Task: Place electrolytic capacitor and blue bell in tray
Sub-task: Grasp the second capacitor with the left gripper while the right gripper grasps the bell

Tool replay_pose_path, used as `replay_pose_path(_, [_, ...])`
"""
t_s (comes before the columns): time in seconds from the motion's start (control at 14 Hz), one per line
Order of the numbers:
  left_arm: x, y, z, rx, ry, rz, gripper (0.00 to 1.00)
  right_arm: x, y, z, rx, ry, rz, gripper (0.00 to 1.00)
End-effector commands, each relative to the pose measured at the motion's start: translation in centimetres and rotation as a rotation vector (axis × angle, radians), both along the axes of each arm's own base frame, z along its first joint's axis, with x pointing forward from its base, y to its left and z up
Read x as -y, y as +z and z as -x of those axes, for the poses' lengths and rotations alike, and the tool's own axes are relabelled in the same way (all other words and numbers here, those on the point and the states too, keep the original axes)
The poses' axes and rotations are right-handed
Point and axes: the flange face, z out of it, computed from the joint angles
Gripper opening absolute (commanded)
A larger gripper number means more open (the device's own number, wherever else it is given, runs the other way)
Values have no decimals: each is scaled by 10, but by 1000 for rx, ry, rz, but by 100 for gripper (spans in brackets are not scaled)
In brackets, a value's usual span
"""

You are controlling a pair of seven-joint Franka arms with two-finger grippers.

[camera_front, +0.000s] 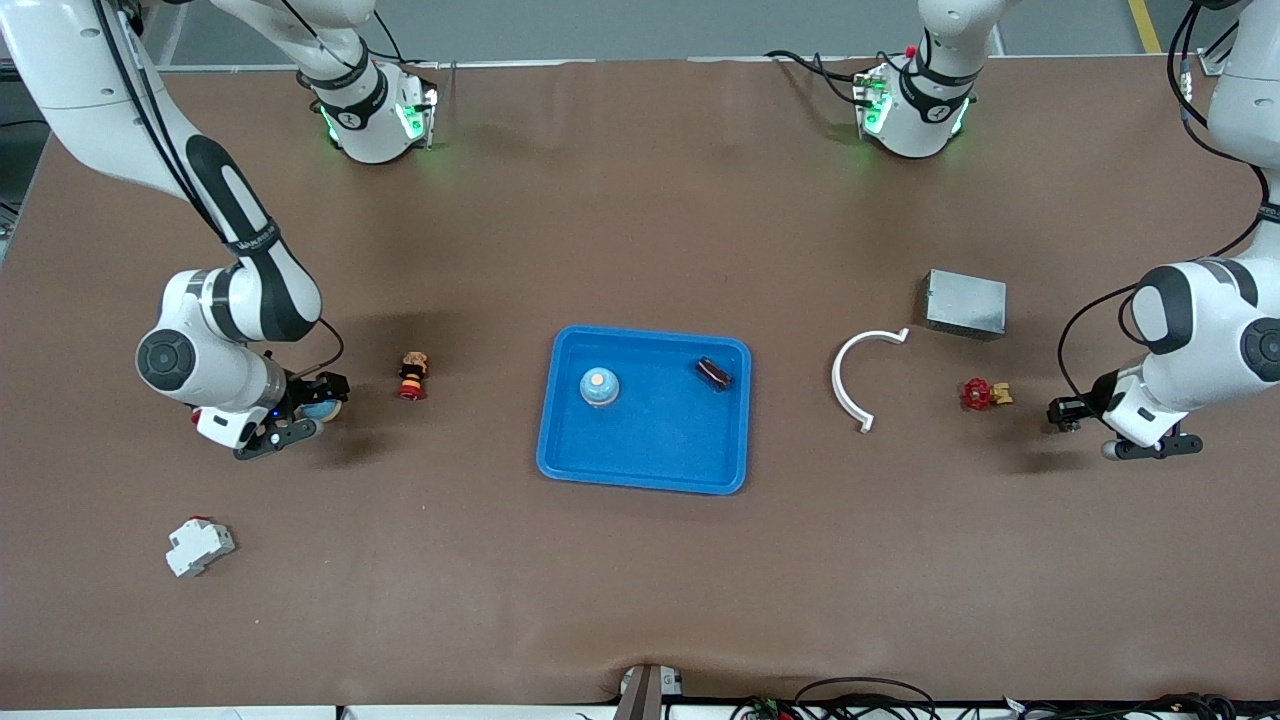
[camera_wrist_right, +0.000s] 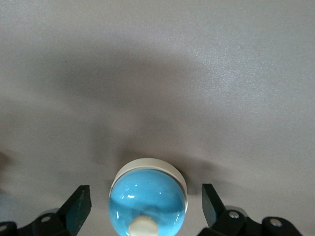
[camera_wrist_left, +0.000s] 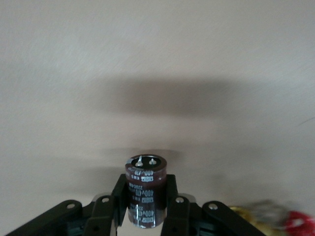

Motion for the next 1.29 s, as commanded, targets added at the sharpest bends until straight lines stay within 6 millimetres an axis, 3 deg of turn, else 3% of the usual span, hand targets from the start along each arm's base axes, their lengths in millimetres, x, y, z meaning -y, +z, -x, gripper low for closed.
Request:
replay_pose_path(0.0, [20, 34, -10, 35, 28, -19, 0, 5, -3, -4, 5, 14, 3, 100])
replay_pose_path(0.07, [23, 44, -14, 35, 31, -22, 0, 5, -2, -5, 7, 16, 3, 96])
replay_pose_path(0.14, [29, 53, -17, 21, 30, -20, 0, 6, -3, -5, 7, 19, 4, 77])
replay_pose_path(0.21, [40, 67, -23, 14, 37, -14, 0, 4, -3, -5, 7, 23, 4, 64])
replay_pose_path(0.36, [60, 91, -32, -13, 69, -9, 0, 4, -3, -5, 7, 30, 7, 46])
replay_pose_path(0.5, [82, 109, -39, -26, 104, 0, 0, 5, -3, -5, 6, 44, 18, 18])
replay_pose_path(0.57, [92, 115, -42, -21, 122, 5, 0, 4, -3, -5, 6, 44, 17, 10])
replay_pose_path(0.86, [136, 127, -49, -7, 196, 24, 0, 2, 2, -8, 4, 44, 19, 5])
replay_pose_path(1.22, [216, 139, -65, 15, 298, 53, 0, -3, 29, -22, -62, 28, 25, 5])
